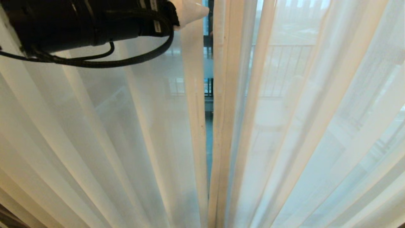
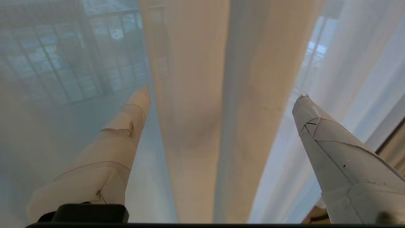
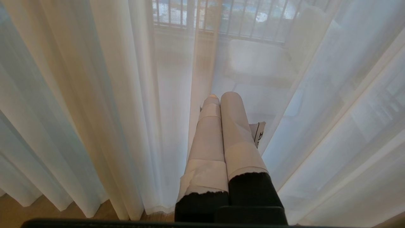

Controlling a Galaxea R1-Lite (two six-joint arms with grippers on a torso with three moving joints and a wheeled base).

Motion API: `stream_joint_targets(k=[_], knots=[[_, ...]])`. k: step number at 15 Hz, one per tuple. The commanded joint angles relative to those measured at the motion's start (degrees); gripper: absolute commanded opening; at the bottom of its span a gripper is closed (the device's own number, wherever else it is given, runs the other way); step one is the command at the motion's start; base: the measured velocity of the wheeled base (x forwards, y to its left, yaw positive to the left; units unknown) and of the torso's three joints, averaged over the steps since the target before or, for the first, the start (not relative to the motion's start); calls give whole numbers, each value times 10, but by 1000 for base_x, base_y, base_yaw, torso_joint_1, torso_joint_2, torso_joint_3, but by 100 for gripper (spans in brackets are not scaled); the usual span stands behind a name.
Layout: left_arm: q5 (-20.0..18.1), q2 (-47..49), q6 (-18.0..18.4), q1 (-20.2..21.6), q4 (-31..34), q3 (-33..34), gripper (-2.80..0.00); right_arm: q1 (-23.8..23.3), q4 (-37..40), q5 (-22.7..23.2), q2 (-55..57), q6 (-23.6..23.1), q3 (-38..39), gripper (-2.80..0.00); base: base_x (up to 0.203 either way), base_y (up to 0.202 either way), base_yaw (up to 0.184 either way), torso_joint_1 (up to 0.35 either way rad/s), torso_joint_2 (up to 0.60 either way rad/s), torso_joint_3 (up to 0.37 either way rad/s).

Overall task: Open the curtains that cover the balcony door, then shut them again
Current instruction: Pull the inner curtains open on both sides

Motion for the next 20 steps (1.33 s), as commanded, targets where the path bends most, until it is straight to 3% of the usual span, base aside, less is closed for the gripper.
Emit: stream_joint_targets(k=[1,14,20], knots=[[0,44,4,10,0,-42,0,0,0,0,0,0,0,-280,0,0,0,0,0,0],[37,142,24,29,1,-164,0,0,0,1,0,0,0,-280,0,0,0,0,0,0],[98,140,49,37,0,-166,0,0,0,1,0,0,0,-280,0,0,0,0,0,0]])
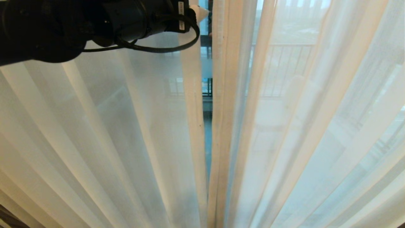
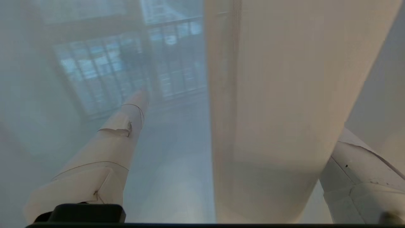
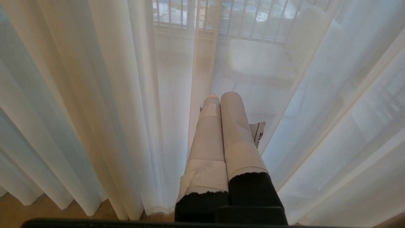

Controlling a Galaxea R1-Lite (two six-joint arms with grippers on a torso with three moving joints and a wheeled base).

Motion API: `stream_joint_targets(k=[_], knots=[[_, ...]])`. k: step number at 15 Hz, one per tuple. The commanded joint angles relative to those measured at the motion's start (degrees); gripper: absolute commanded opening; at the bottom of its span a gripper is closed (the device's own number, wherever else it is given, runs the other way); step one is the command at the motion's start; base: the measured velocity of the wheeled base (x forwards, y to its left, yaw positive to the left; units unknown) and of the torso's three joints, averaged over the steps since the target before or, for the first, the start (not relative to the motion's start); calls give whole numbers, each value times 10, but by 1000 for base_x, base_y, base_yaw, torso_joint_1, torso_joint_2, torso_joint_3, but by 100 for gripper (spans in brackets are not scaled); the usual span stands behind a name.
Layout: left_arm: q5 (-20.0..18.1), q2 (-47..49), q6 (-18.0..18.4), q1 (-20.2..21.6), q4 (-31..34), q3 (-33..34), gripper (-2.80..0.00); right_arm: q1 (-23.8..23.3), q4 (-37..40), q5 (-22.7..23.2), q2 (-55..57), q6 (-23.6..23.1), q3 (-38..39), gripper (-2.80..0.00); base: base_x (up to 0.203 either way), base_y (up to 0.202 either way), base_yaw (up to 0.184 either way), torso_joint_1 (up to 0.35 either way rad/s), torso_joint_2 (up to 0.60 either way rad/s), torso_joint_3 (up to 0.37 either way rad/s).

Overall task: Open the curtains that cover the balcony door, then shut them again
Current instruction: Pull the inner curtains open on both sides

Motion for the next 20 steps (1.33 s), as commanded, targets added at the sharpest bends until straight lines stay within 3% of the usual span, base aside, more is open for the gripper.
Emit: stream_joint_targets(k=[1,6,11,20], knots=[[5,-5,7,12,-1,-1,0,0,0,0,0,-1,0,-280,0,0,0,0,0,0],[38,-23,17,49,-2,1,0,0,0,1,0,-1,0,-280,0,0,0,0,0,0],[40,-42,18,81,-1,8,0,0,0,1,0,-1,0,-280,0,0,0,0,0,0],[41,-111,16,124,-4,99,0,0,0,0,0,-1,0,-280,0,0,0,0,0,0]])
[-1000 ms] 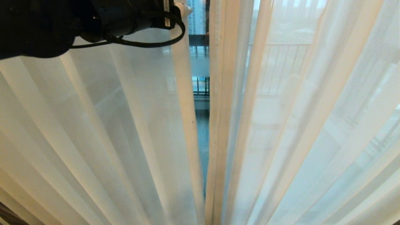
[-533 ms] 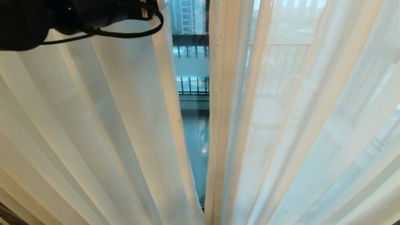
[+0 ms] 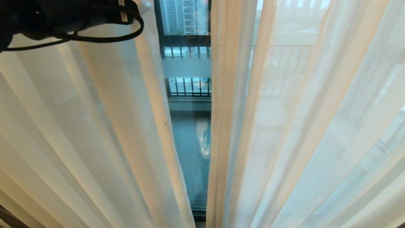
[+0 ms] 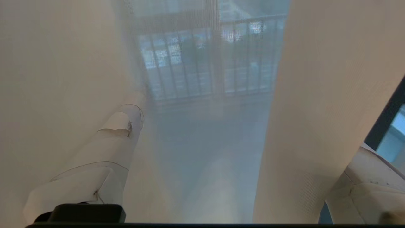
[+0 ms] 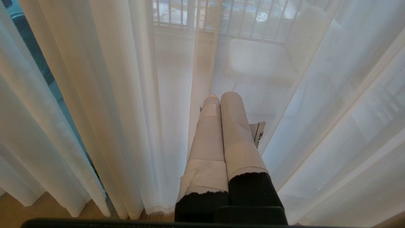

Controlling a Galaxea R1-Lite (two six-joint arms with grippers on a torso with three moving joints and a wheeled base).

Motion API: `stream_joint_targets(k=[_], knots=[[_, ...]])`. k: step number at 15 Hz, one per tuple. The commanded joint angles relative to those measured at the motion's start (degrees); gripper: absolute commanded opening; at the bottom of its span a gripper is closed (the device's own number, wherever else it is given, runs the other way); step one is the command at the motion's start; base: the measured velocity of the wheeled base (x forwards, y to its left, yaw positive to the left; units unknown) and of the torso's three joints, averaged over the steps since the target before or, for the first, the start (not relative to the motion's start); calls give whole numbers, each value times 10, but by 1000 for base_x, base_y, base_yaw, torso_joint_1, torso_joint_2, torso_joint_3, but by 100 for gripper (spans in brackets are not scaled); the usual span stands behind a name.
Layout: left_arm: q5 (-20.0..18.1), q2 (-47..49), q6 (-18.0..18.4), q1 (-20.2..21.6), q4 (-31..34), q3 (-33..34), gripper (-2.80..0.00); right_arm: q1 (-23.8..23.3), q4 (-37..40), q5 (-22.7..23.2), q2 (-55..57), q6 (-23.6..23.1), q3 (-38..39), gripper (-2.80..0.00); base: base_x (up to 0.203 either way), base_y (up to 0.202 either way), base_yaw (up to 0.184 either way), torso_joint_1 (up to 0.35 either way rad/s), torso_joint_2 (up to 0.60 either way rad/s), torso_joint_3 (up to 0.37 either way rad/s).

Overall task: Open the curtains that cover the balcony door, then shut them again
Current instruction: Pull the inner curtains open on both sides

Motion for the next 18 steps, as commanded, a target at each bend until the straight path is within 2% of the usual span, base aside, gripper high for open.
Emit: stream_joint_targets(k=[1,4,5,11,18], knots=[[1,-22,-1,13,-2,16,0,0,0,0,0,0,0,-280,0,0,0,0,0,0],[0,-30,-2,18,-2,25,0,0,0,0,0,0,0,-280,0,0,0,0,0,0],[0,-30,-2,18,-2,27,-280,0,0,0,0,0,0,-280,0,0,0,0,0,0],[19,-39,-1,29,-1,31,-280,0,0,1,0,0,0,-280,0,0,0,0,0,0],[23,-87,-1,78,-2,87,-280,0,0,1,0,0,0,-280,0,0,0,0,0,0]])
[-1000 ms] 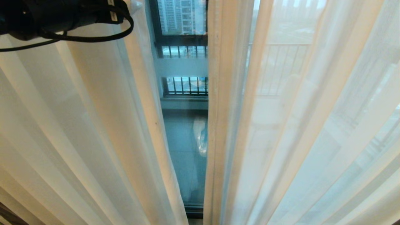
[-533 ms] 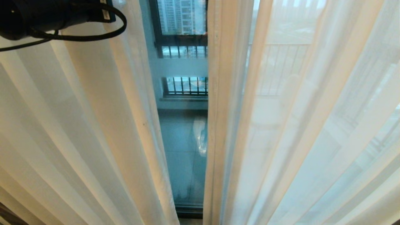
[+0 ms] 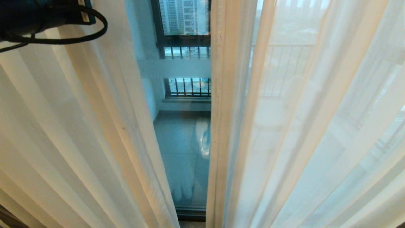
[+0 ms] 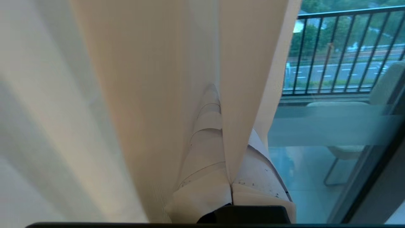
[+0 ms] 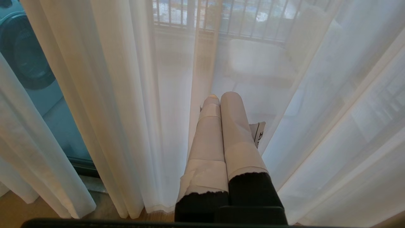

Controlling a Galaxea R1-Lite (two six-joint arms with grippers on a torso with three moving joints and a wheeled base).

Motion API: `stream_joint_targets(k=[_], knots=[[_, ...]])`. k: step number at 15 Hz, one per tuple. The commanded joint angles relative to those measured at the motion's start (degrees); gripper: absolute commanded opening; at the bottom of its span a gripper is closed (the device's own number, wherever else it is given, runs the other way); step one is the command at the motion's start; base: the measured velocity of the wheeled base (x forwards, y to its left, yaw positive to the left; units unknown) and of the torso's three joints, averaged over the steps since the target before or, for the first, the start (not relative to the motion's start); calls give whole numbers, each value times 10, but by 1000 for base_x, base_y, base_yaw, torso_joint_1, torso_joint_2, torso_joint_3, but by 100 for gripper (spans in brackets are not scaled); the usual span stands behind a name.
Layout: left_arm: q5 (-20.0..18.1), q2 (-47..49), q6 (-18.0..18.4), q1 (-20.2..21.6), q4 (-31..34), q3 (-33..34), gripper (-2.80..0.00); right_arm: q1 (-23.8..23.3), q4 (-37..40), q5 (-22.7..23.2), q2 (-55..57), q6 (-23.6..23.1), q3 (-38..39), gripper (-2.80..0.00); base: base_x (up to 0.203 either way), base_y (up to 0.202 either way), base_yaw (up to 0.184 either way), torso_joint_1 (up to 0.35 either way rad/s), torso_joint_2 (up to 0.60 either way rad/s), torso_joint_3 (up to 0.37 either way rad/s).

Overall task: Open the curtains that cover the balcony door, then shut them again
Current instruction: Pull the inner curtains open on both sides

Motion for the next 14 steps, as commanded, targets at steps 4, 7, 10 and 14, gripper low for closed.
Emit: stream_joint_targets(k=[4,7,10,14], knots=[[1,-49,1,37,2,60,-280,0,0,0,0,0,0,-280,0,0,0,0,0,0],[-2,-81,0,63,1,112,-280,0,0,0,0,0,0,-280,0,0,0,0,0,0],[-4,-95,-3,87,-1,134,-280,0,0,0,0,0,0,-280,0,0,0,0,0,0],[-5,-102,-22,87,0,139,-280,0,0,0,0,0,0,-280,0,0,0,0,0,0]])
